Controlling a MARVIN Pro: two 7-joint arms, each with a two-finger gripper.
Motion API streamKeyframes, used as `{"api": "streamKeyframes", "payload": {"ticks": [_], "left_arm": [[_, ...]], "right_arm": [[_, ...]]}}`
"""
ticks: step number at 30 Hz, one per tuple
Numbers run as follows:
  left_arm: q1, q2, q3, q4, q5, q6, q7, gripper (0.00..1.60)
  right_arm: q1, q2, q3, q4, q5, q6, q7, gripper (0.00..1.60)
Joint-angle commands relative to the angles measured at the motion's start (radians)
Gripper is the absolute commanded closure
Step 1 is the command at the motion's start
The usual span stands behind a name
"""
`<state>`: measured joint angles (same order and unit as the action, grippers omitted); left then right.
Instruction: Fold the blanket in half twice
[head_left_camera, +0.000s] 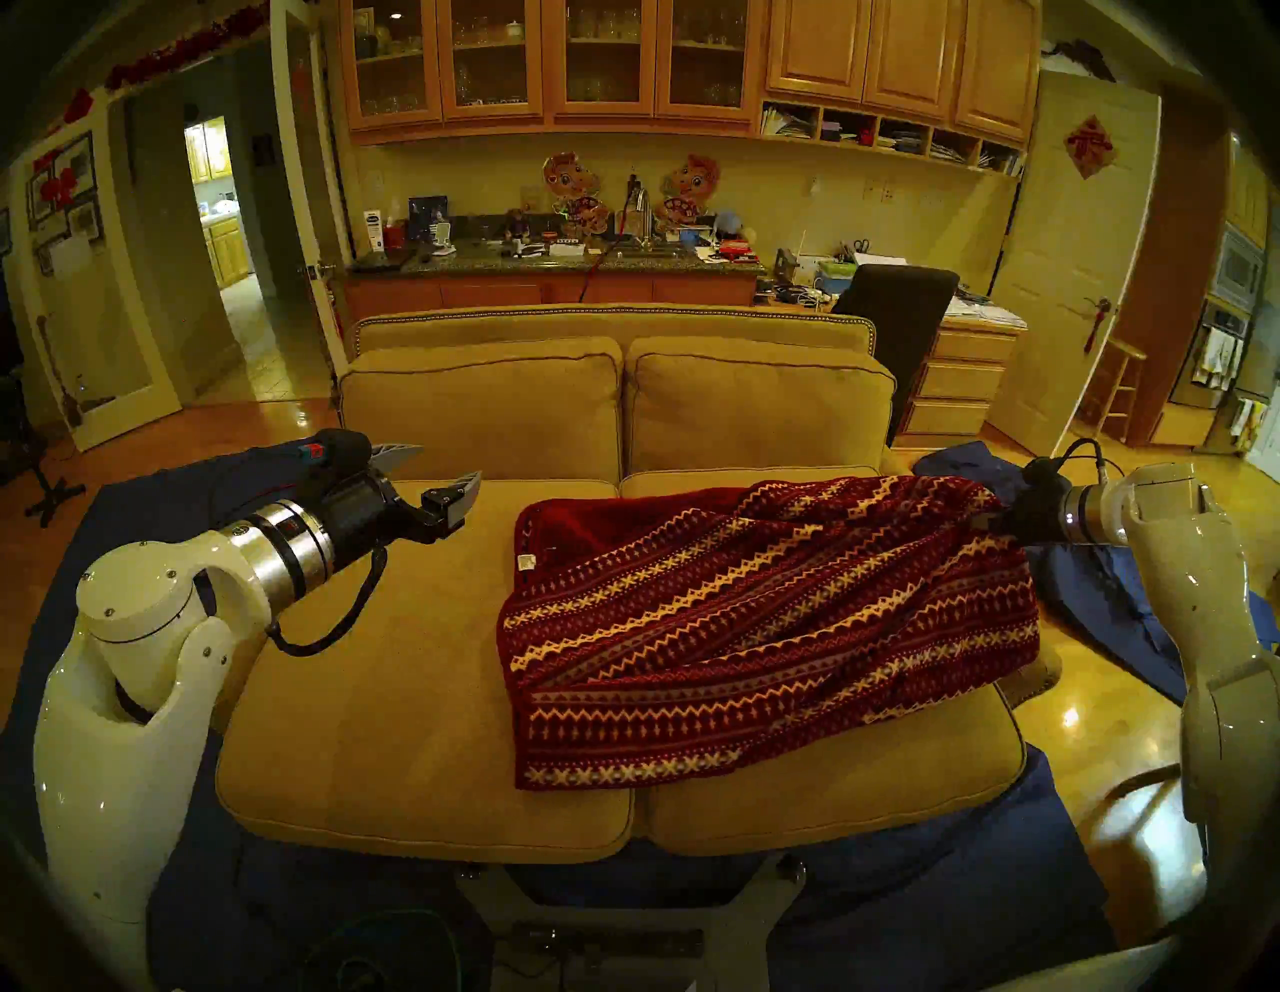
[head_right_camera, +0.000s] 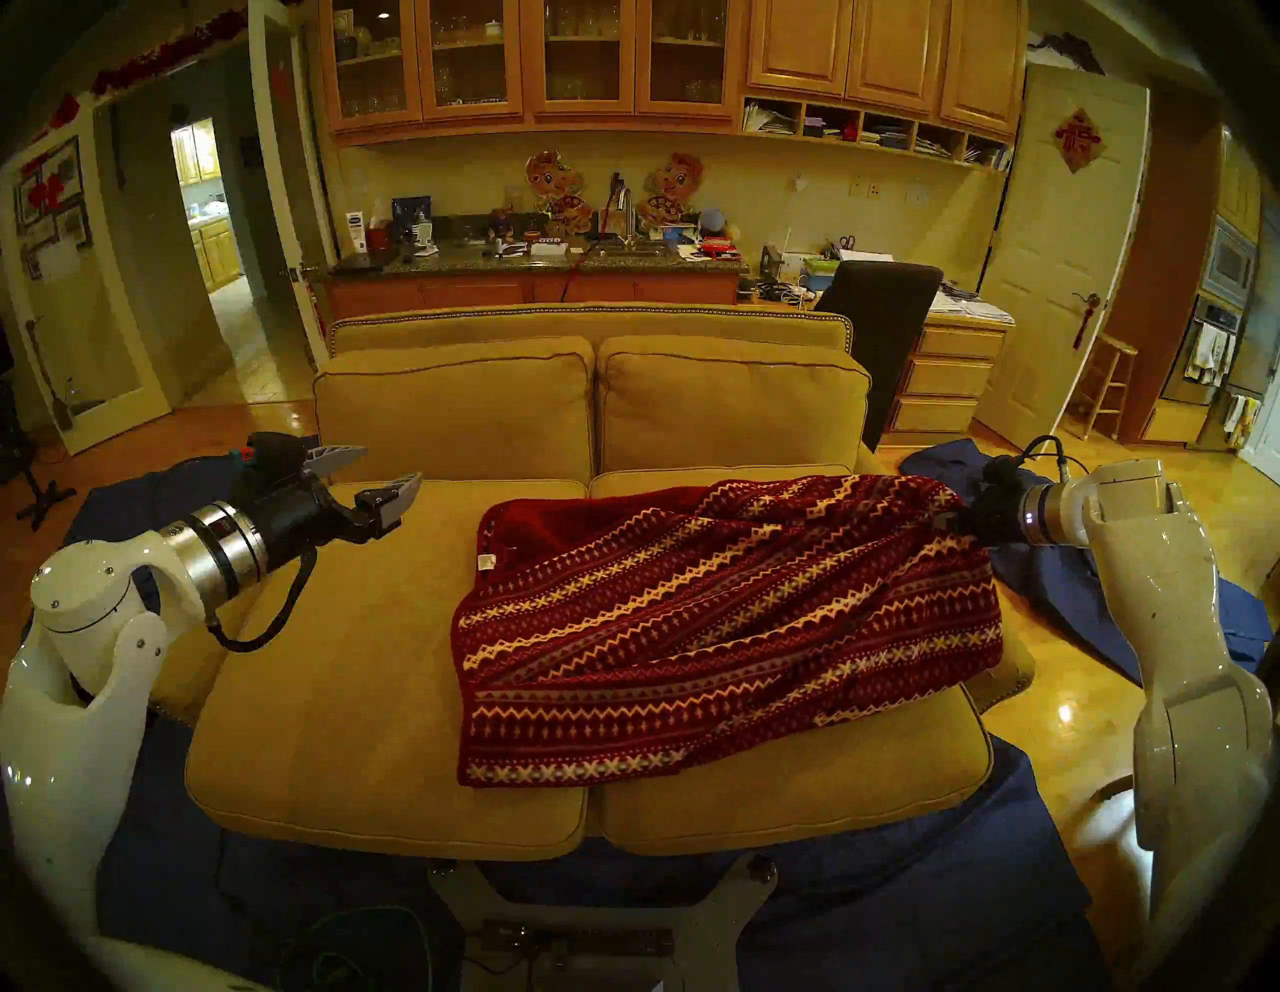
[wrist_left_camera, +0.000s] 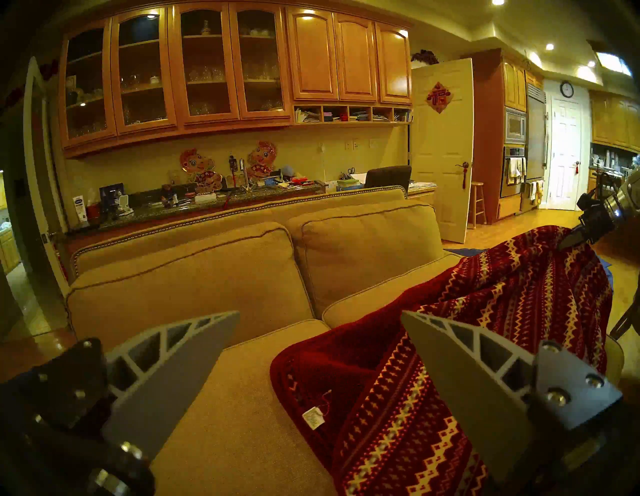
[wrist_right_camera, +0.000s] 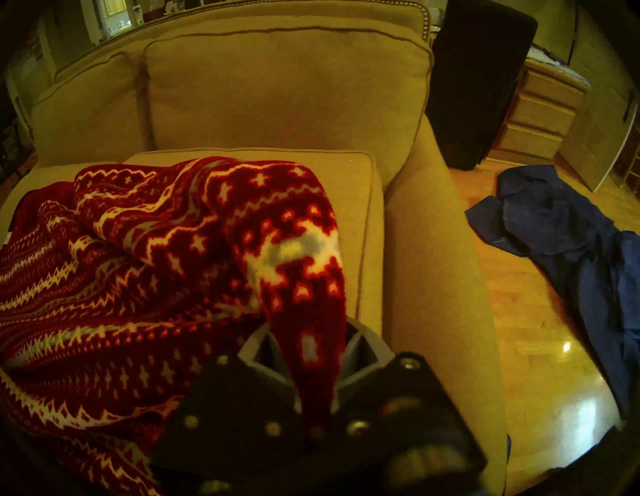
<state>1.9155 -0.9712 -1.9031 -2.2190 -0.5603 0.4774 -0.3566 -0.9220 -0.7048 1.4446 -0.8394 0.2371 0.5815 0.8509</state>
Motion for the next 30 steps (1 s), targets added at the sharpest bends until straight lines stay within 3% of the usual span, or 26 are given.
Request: {"api": "streamKeyframes", "payload": {"ticks": [1, 16, 17, 30], "left_arm": [[-0.007, 0.002, -0.002, -0.006, 0.0, -0.005, -0.002, 0.0], [-0.006, 0.002, -0.002, -0.006, -0.001, -0.004, -0.001, 0.0], [-0.006, 0.002, -0.002, -0.006, -0.001, -0.004, -0.001, 0.0], [-0.004, 0.002, -0.001, -0.004, -0.002, -0.002, 0.001, 0.0]], "right_arm": [[0.096, 0.052, -0.016, -0.034, -0.025, -0.046, 0.052, 1.6], [-0.068, 0.089, -0.008, -0.281, 0.045, -0.045, 0.303, 1.6], [-0.059, 0.082, -0.009, -0.264, 0.05, -0.049, 0.316, 1.6], [-0.095, 0.082, 0.001, -0.461, 0.091, -0.074, 0.421, 1.6]]}}
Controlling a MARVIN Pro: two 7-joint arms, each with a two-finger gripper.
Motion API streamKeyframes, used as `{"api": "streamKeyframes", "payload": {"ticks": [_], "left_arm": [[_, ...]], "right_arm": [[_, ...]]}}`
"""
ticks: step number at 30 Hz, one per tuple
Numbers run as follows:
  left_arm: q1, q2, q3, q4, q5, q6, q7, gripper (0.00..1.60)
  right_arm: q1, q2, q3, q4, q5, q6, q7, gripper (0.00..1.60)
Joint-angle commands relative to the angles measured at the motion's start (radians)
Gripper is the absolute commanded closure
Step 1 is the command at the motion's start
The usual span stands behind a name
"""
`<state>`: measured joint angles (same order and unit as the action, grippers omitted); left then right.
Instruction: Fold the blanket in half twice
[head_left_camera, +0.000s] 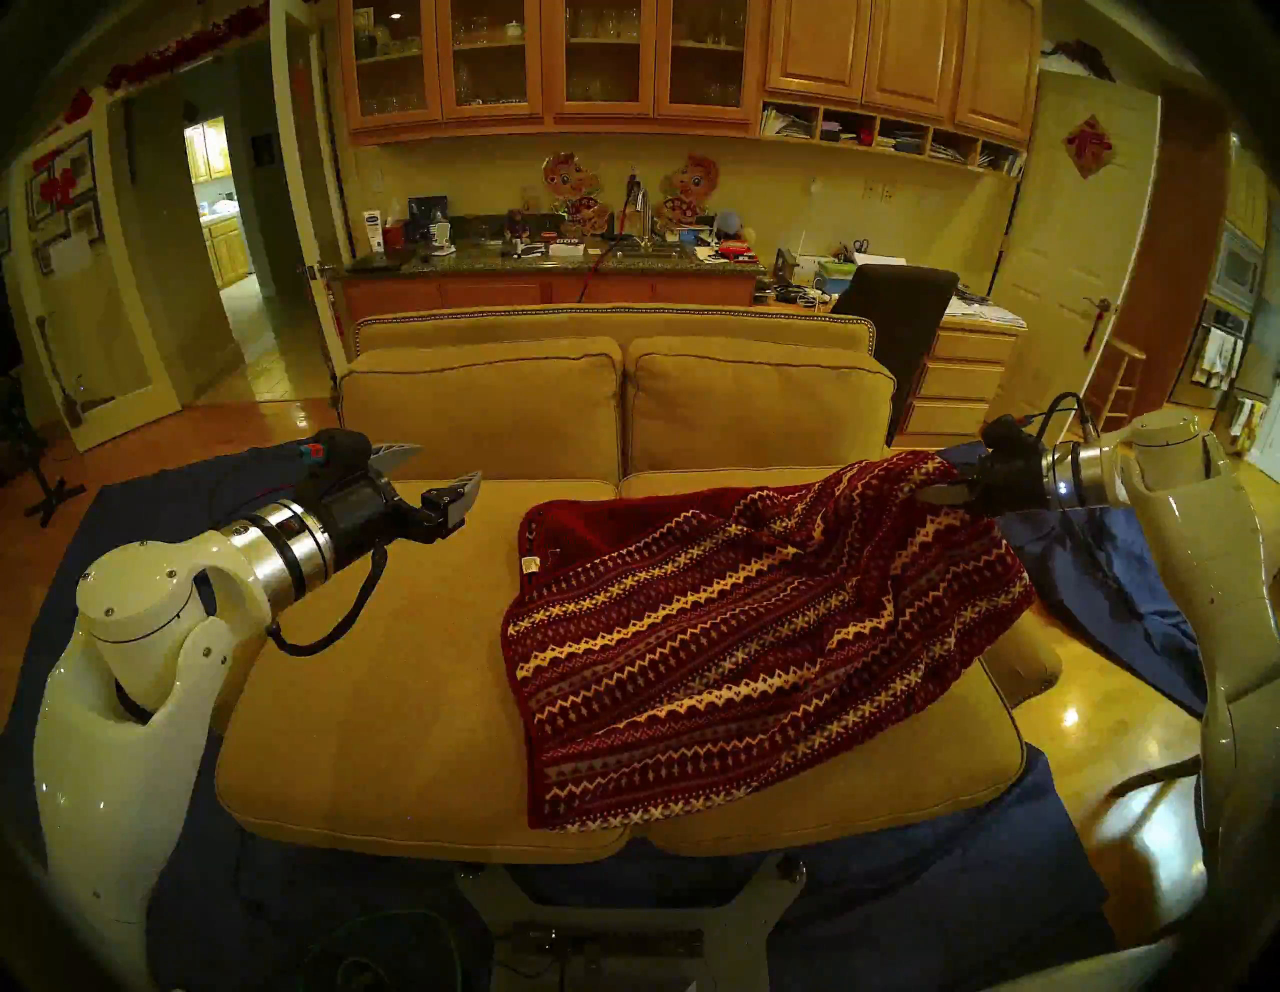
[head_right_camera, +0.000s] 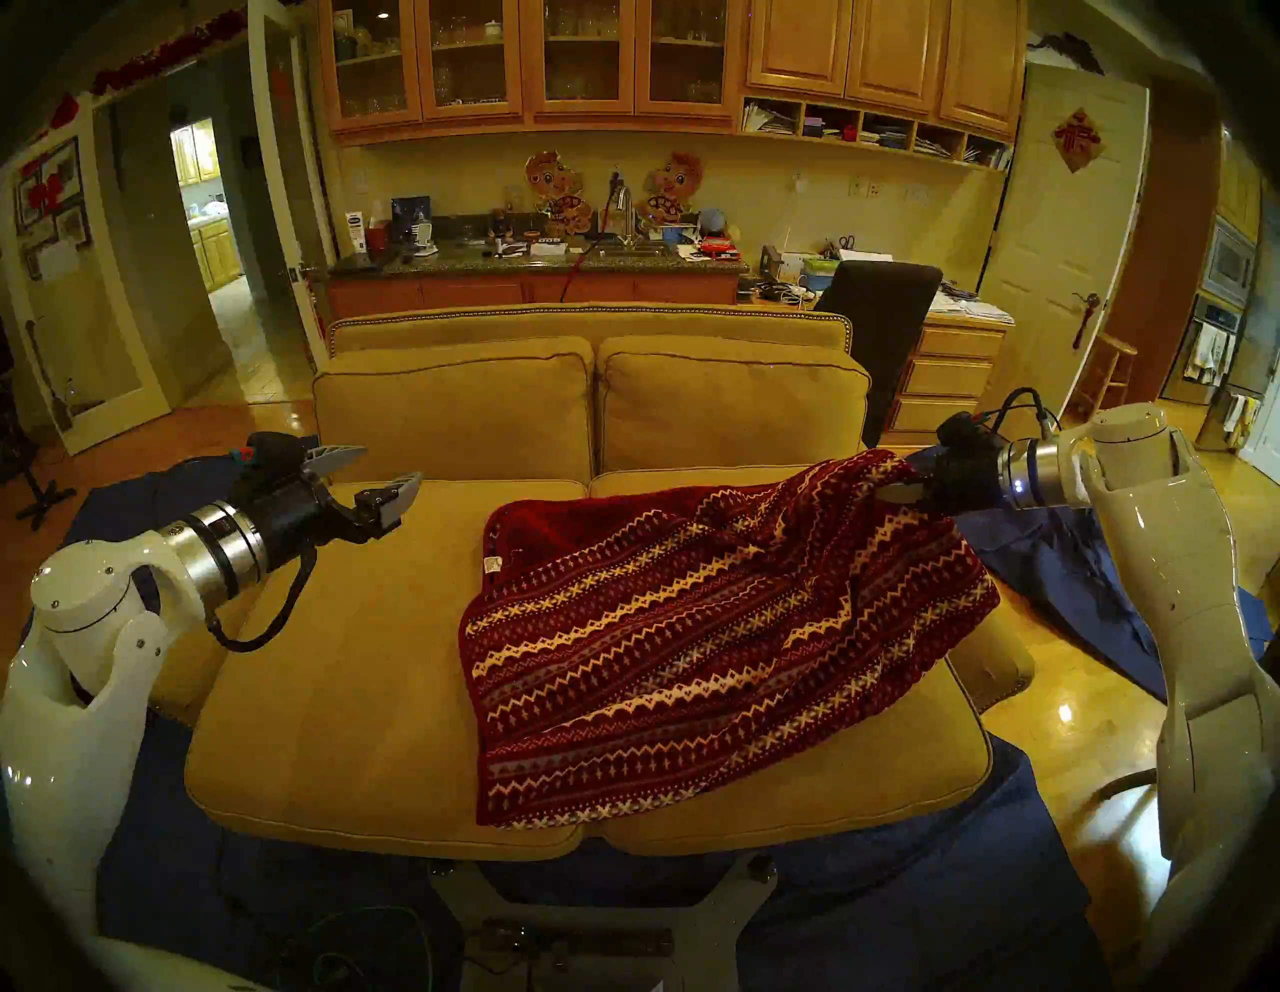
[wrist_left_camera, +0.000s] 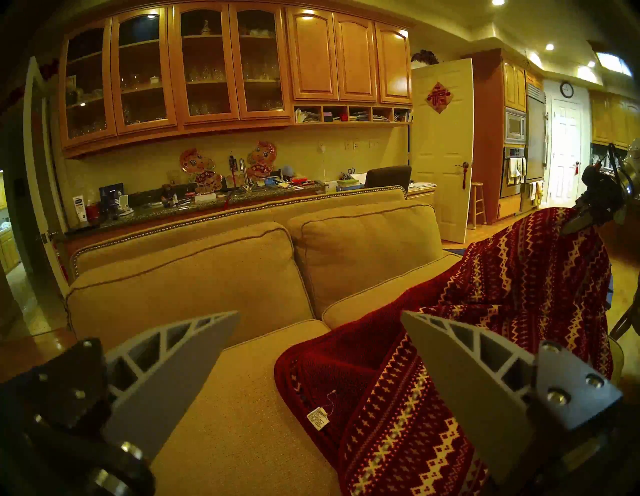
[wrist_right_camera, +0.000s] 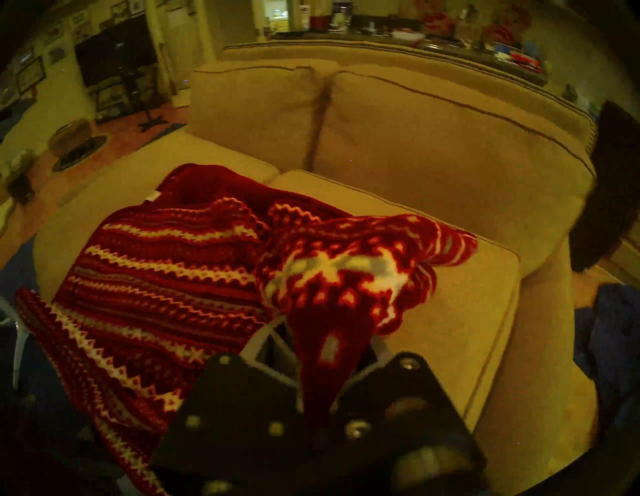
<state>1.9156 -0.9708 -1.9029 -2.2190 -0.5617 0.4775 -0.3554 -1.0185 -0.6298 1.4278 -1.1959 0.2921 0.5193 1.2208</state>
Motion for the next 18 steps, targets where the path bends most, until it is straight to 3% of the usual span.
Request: {"api": "streamKeyframes", "payload": {"ticks": [1, 18], "left_arm": [[-0.004, 0.001, -0.001, -0.004, 0.0, -0.002, 0.0, 0.0], [-0.003, 0.001, -0.001, -0.004, -0.001, -0.001, 0.001, 0.0]], "right_arm": [[-0.002, 0.007, 0.018, -0.122, 0.038, -0.012, 0.056, 1.6], [-0.089, -0.033, -0.022, -0.347, 0.079, -0.013, 0.143, 1.6]]}}
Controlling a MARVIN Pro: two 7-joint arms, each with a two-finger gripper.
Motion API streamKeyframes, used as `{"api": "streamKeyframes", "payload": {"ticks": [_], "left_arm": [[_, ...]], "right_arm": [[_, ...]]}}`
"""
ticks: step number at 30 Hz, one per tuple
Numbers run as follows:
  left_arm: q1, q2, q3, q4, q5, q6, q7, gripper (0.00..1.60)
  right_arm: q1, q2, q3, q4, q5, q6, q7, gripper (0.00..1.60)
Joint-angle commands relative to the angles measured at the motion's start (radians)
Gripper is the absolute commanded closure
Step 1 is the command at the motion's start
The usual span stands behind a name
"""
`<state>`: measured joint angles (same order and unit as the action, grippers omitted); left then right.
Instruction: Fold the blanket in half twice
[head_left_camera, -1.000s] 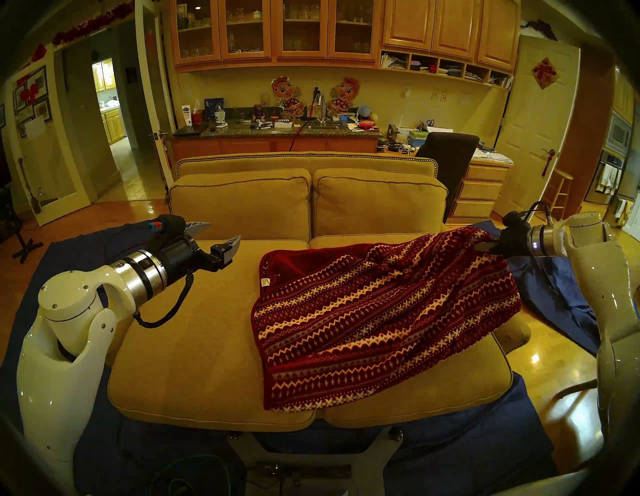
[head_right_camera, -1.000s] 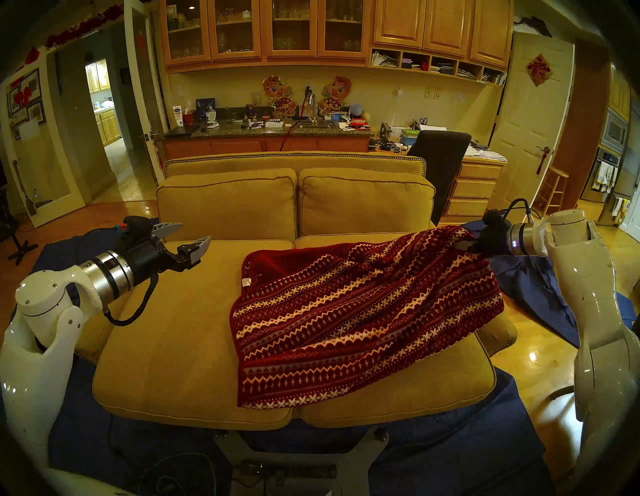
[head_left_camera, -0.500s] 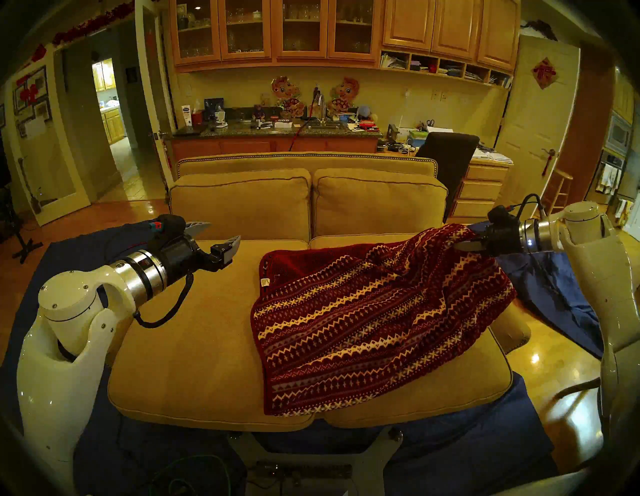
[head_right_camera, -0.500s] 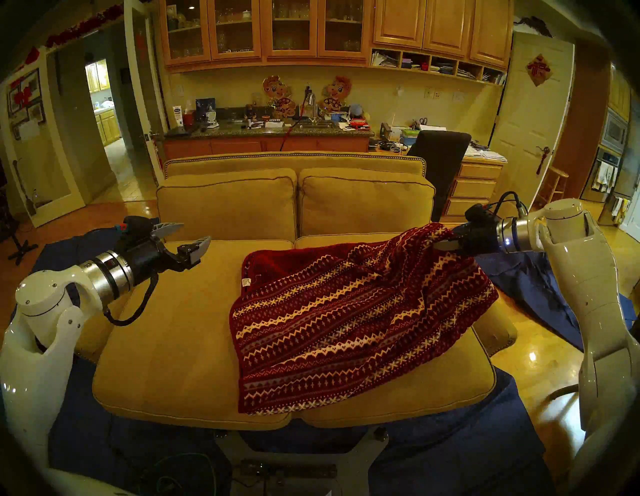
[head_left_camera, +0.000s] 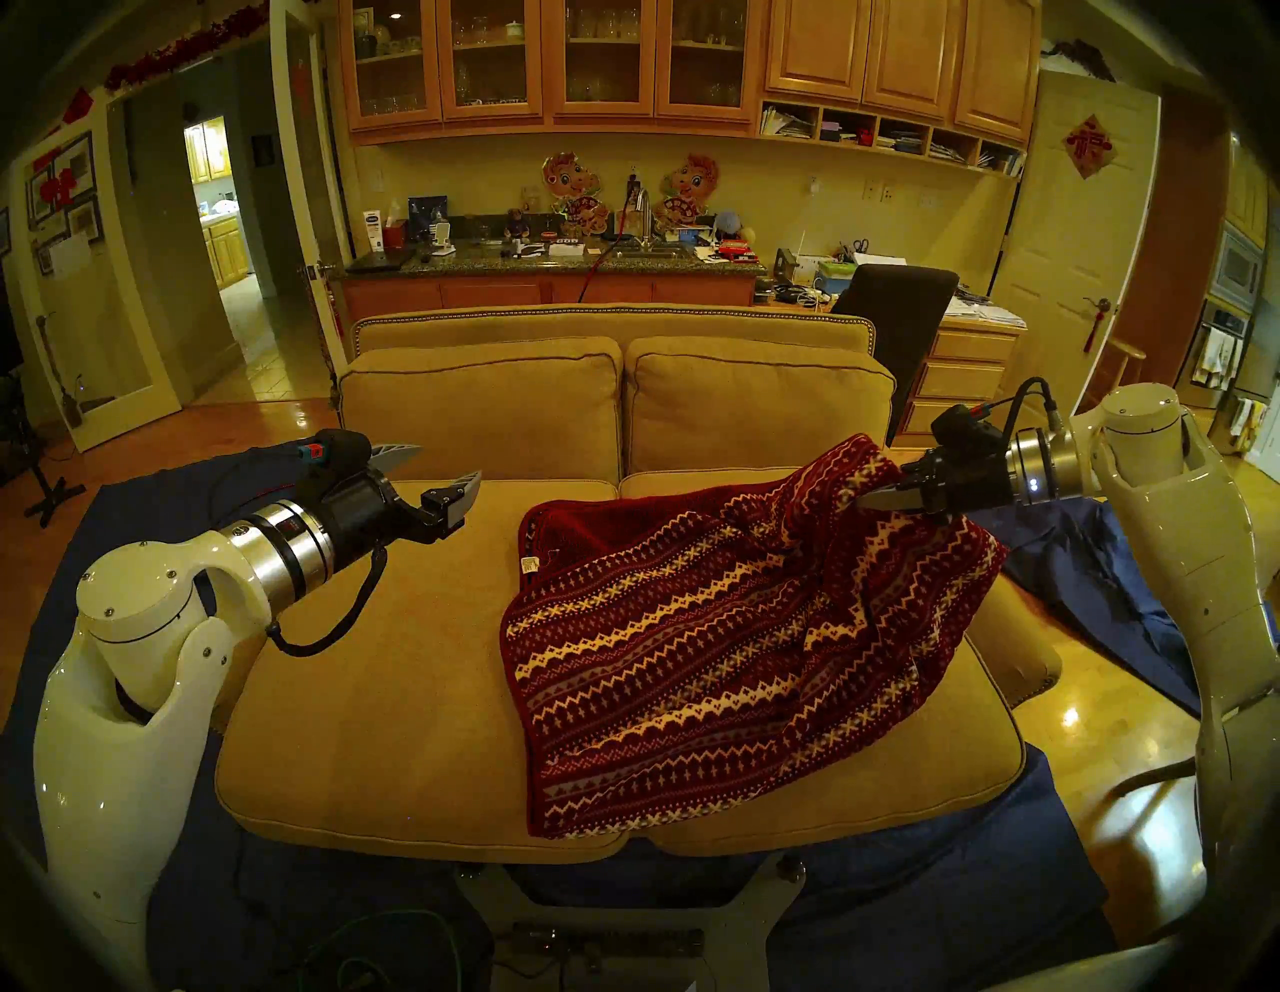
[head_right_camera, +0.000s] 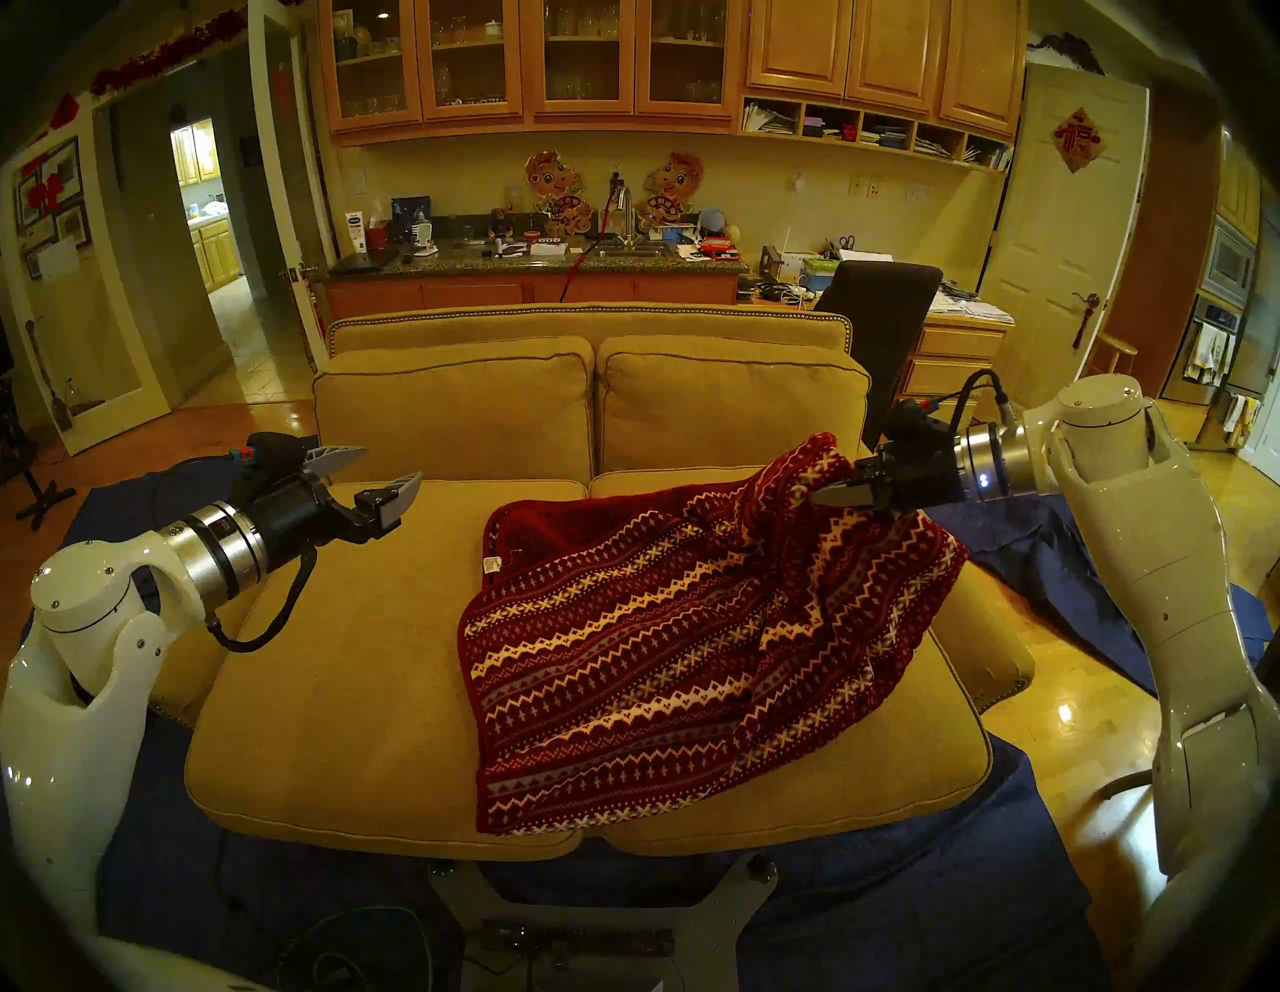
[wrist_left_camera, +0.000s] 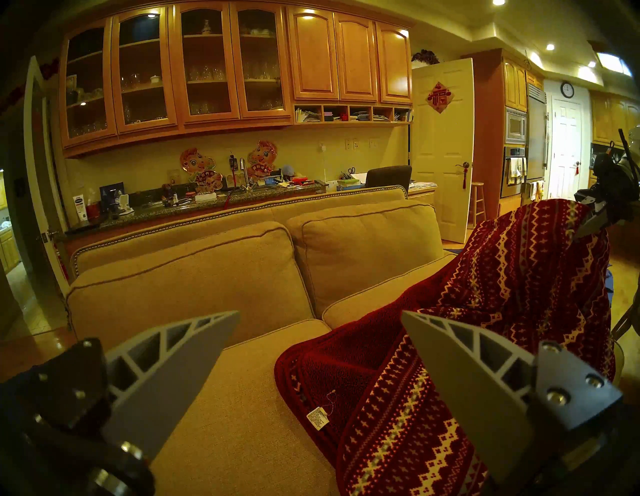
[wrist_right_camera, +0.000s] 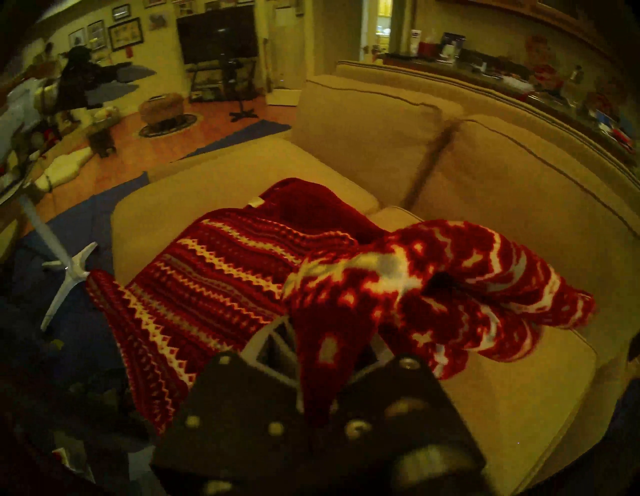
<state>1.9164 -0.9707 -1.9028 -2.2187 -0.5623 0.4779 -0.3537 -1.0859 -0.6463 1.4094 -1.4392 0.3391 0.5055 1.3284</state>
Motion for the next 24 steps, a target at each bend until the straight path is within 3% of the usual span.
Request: {"api": "streamKeyframes", "payload": {"ticks": [1, 7, 12, 15, 24], "left_arm": [[-0.004, 0.001, -0.001, -0.004, 0.0, -0.002, 0.0, 0.0], [-0.003, 0.001, -0.001, -0.004, 0.0, -0.002, 0.0, 0.0], [-0.003, 0.001, -0.001, -0.004, -0.001, -0.002, 0.001, 0.0], [-0.003, 0.001, -0.001, -0.004, -0.001, -0.002, 0.001, 0.0], [-0.002, 0.001, -0.001, -0.004, -0.001, -0.002, 0.002, 0.0]], "right_arm": [[-0.028, -0.018, -0.005, -0.119, 0.034, 0.002, 0.034, 1.6], [-0.047, -0.027, -0.012, -0.183, 0.045, 0.003, 0.034, 1.6], [-0.08, -0.046, -0.033, -0.297, 0.059, 0.007, 0.031, 1.6], [-0.089, -0.054, -0.042, -0.301, 0.063, 0.007, 0.031, 1.6], [-0.146, -0.09, -0.112, -0.434, 0.08, 0.02, 0.014, 1.6]]}}
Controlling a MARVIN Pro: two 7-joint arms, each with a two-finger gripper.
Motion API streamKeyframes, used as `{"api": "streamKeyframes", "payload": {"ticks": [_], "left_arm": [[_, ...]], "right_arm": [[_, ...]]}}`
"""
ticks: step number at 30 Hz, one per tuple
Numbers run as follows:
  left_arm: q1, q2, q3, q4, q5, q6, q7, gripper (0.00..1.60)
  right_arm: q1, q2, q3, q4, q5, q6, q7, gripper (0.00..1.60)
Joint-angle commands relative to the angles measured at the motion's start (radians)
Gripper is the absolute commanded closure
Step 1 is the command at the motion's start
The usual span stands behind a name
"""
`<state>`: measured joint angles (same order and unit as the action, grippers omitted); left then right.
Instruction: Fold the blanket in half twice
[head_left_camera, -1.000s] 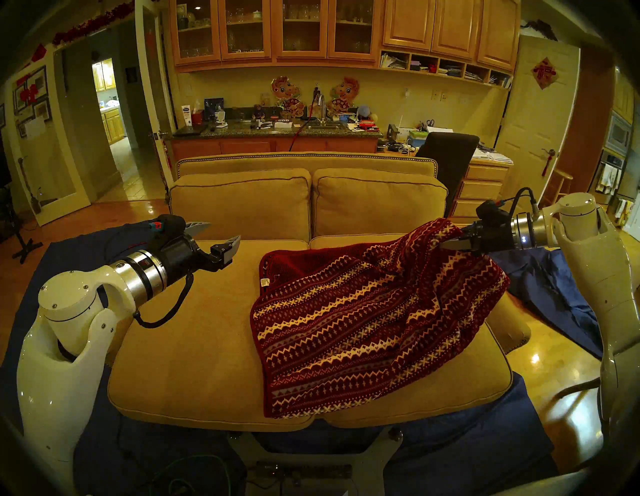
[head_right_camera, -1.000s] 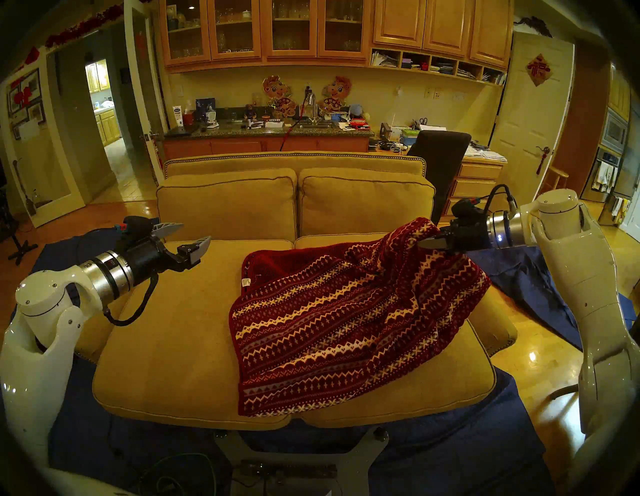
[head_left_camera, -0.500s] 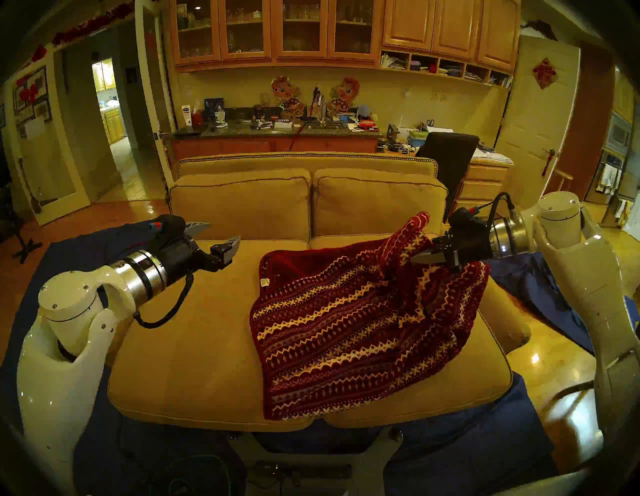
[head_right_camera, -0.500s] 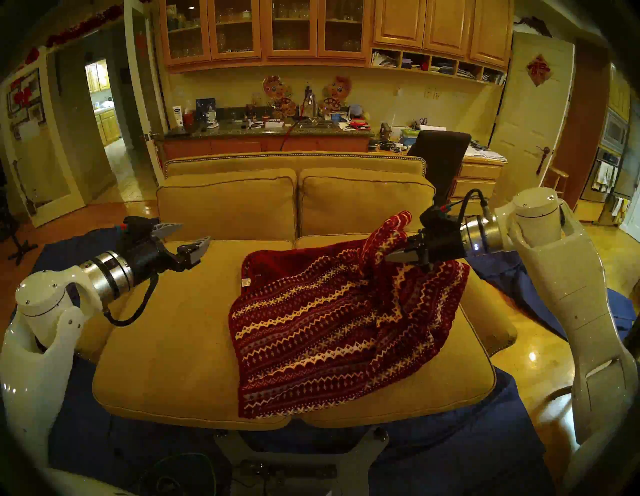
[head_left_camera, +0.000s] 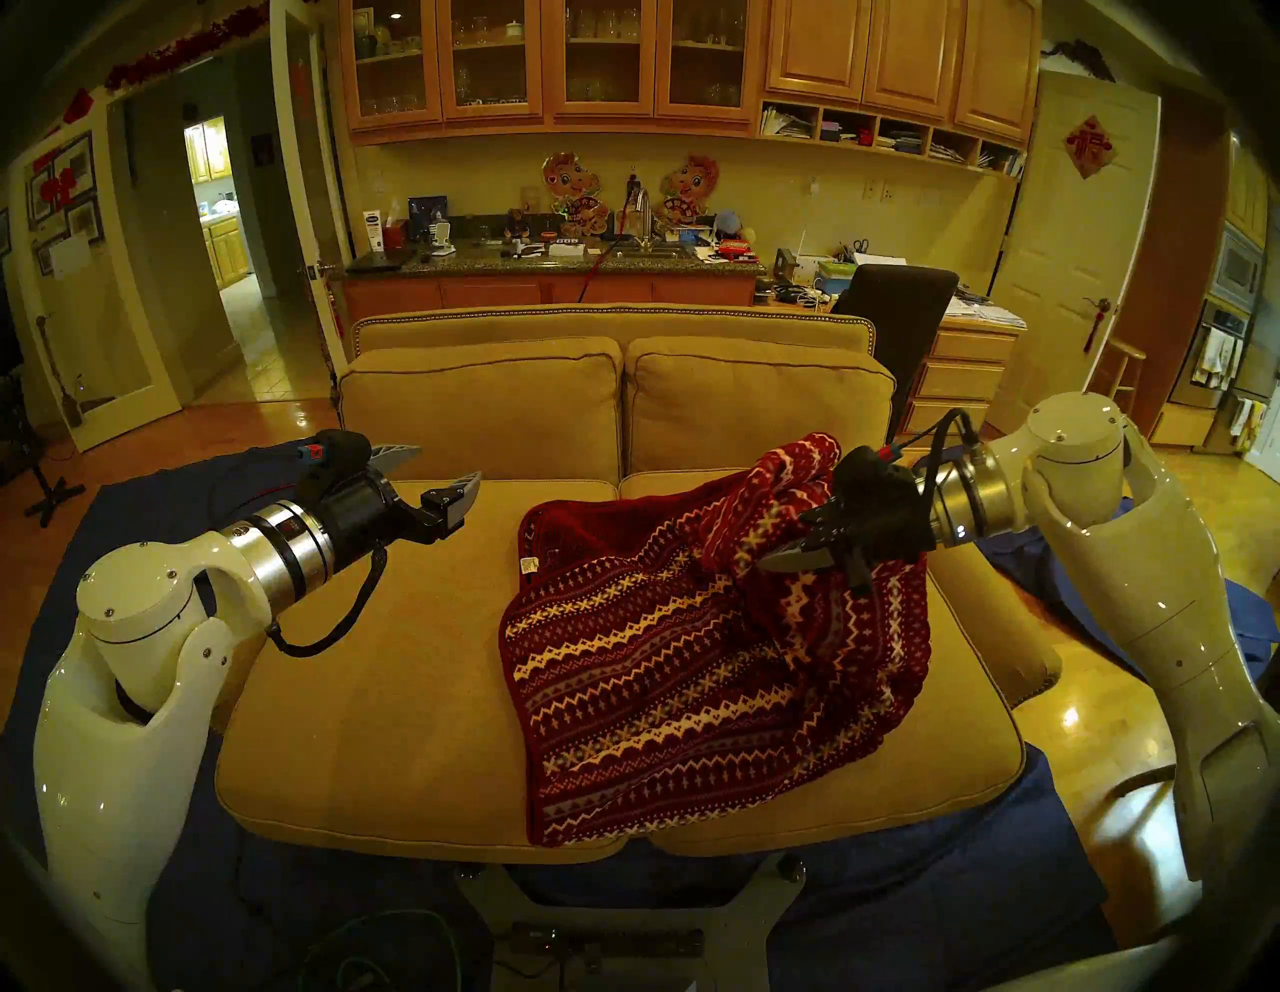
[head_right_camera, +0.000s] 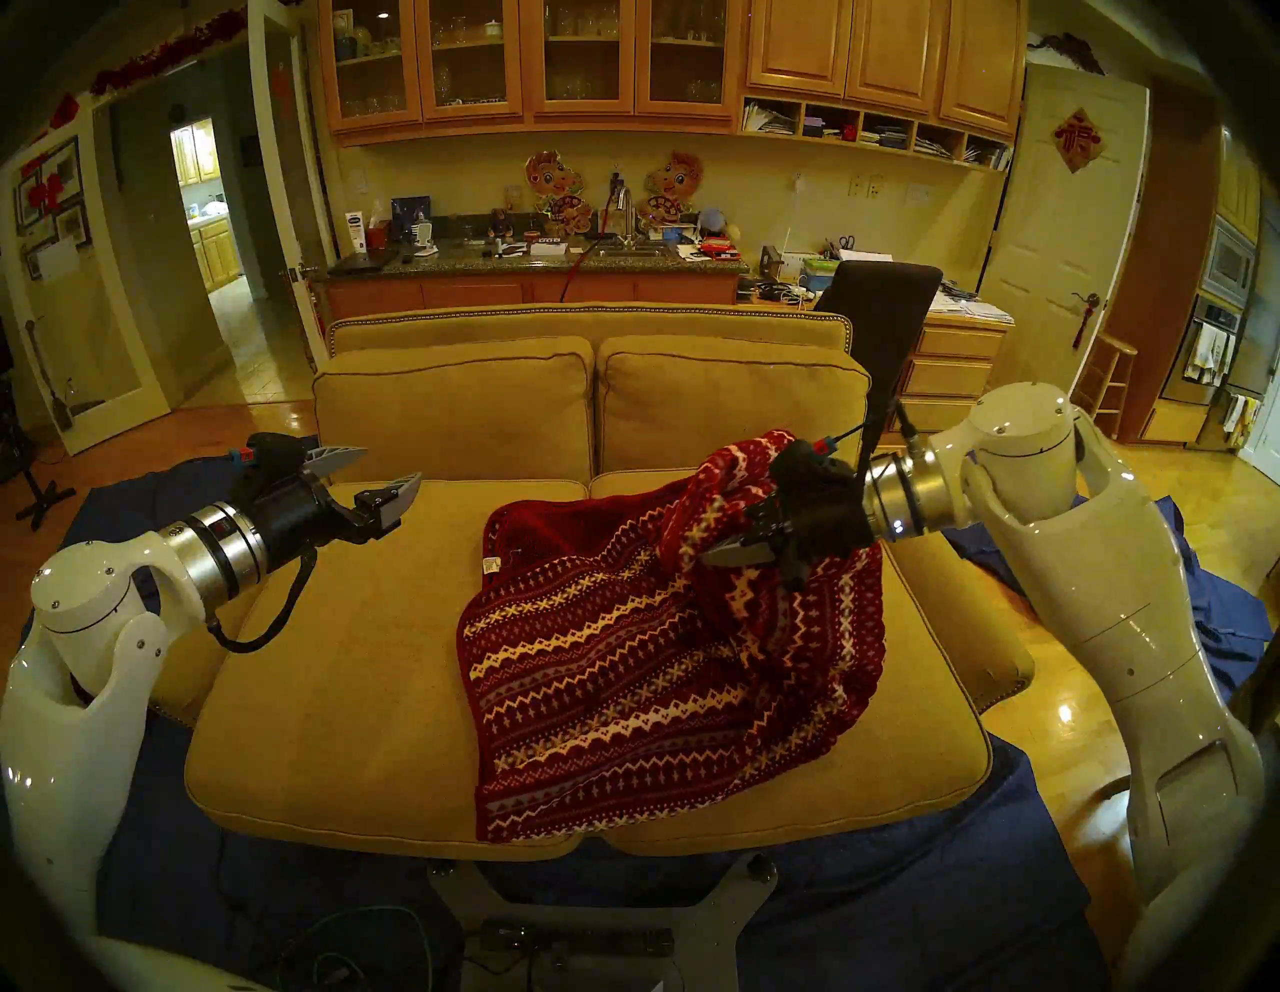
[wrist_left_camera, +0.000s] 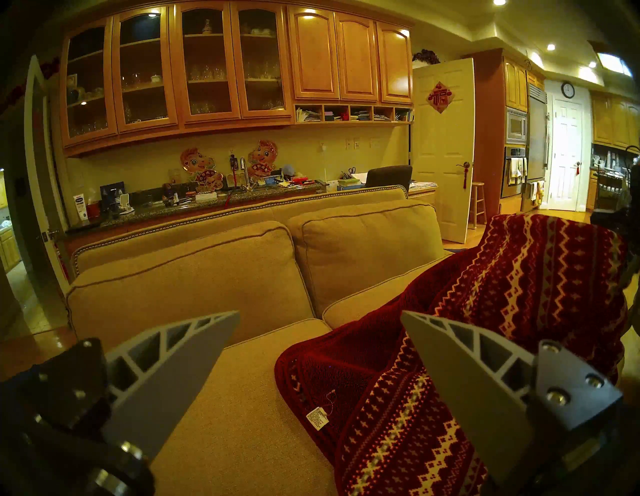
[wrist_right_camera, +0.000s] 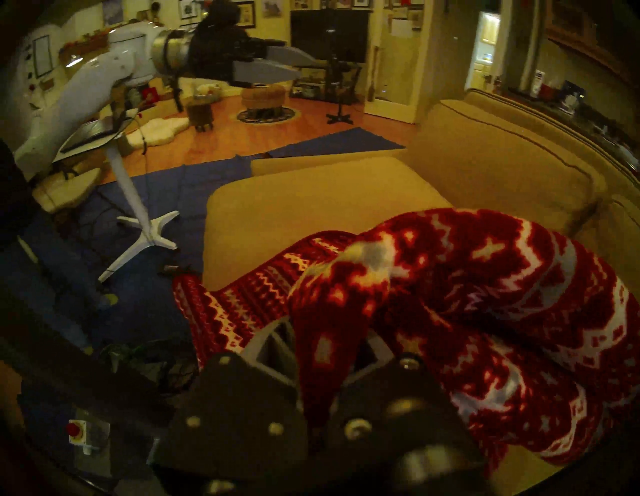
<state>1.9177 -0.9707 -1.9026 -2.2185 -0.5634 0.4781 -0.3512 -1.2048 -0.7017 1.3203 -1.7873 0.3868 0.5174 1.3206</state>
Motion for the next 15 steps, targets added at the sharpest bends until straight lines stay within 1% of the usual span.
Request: {"api": "streamKeyframes", "payload": {"ticks": [1, 2, 3, 4, 5, 6, 7, 8, 9, 10, 12, 14, 15], "left_arm": [[-0.004, 0.001, -0.001, -0.004, 0.0, -0.002, 0.0, 0.0], [-0.004, 0.001, -0.001, -0.004, 0.0, -0.002, 0.0, 0.0], [-0.004, 0.001, -0.001, -0.004, 0.0, -0.002, 0.0, 0.0], [-0.004, 0.001, -0.001, -0.004, 0.0, -0.002, 0.0, 0.0], [-0.003, 0.001, -0.001, -0.004, 0.0, -0.002, 0.0, 0.0], [-0.003, 0.001, -0.001, -0.004, 0.0, -0.002, 0.0, 0.0], [-0.003, 0.001, -0.001, -0.004, -0.001, -0.002, 0.0, 0.0], [-0.003, 0.001, -0.001, -0.004, -0.001, -0.002, 0.0, 0.0], [-0.003, 0.001, -0.001, -0.004, -0.001, -0.002, 0.0, 0.0], [-0.003, 0.001, -0.001, -0.004, -0.001, -0.002, 0.0, 0.0], [-0.003, 0.001, -0.001, -0.004, -0.001, -0.002, 0.001, 0.0], [-0.003, 0.001, -0.001, -0.004, -0.001, -0.002, 0.001, 0.0], [-0.003, 0.001, -0.001, -0.004, -0.001, -0.002, 0.001, 0.0]], "right_arm": [[-0.034, -0.037, -0.031, -0.127, 0.033, 0.012, 0.016, 1.6], [-0.038, -0.043, -0.039, -0.12, 0.035, 0.012, 0.015, 1.6], [-0.043, -0.047, -0.047, -0.145, 0.036, 0.015, 0.011, 1.6], [-0.043, -0.047, -0.047, -0.145, 0.036, 0.015, 0.011, 1.6], [-0.055, -0.057, -0.066, -0.179, 0.038, 0.019, 0.002, 1.6], [-0.061, -0.063, -0.076, -0.174, 0.039, 0.021, -0.001, 1.6], [-0.067, -0.067, -0.085, -0.212, 0.039, 0.024, -0.007, 1.6], [-0.071, -0.073, -0.095, -0.192, 0.04, 0.024, -0.008, 1.6], [-0.077, -0.077, -0.103, -0.217, 0.04, 0.026, -0.013, 1.6], [-0.077, -0.077, -0.103, -0.217, 0.04, 0.026, -0.013, 1.6], [-0.098, -0.097, -0.14, -0.271, 0.039, 0.034, -0.03, 1.6], [-0.101, -0.102, -0.148, -0.267, 0.039, 0.035, -0.032, 1.6], [-0.115, -0.117, -0.173, -0.286, 0.038, 0.04, -0.042, 1.6]]}}
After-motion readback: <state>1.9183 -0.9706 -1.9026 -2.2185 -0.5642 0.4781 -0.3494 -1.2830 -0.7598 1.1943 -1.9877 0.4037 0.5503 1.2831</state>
